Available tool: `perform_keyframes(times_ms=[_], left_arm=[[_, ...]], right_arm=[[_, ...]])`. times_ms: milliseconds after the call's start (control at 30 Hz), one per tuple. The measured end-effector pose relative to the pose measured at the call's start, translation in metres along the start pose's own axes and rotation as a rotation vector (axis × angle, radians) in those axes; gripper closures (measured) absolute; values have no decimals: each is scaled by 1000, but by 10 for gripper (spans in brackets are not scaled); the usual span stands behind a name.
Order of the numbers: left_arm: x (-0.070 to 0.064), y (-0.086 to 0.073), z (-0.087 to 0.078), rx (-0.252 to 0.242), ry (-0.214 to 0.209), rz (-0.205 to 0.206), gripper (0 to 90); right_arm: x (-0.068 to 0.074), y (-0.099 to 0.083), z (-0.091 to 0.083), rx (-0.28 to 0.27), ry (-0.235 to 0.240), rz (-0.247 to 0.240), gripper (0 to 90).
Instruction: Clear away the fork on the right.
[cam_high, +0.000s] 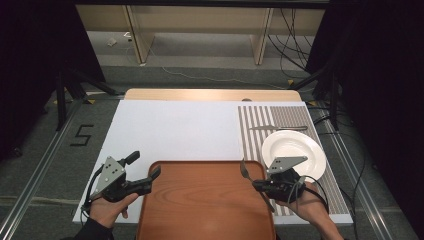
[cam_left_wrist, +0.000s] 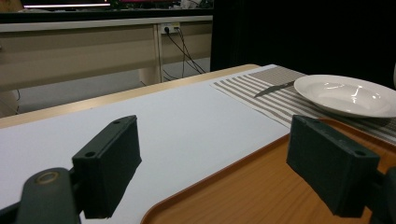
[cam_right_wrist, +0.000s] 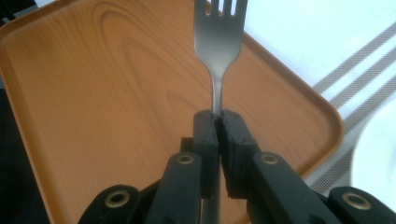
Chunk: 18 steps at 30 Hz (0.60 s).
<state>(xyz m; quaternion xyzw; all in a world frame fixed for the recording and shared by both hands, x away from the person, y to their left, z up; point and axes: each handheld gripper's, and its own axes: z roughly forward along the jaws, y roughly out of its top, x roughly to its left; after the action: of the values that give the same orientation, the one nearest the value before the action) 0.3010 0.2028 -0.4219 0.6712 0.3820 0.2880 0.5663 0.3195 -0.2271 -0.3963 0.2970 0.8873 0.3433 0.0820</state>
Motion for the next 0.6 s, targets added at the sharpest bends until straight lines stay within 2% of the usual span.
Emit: perform_keyframes(times_ms=[133, 600], left_arm=[[0, 0, 0, 0, 0, 0, 169], [-1, 0, 0, 0, -1, 4, 169]], right_arm=[[4, 4, 6, 1, 40, 0, 857], [12, 11, 22, 35, 77, -5, 858]])
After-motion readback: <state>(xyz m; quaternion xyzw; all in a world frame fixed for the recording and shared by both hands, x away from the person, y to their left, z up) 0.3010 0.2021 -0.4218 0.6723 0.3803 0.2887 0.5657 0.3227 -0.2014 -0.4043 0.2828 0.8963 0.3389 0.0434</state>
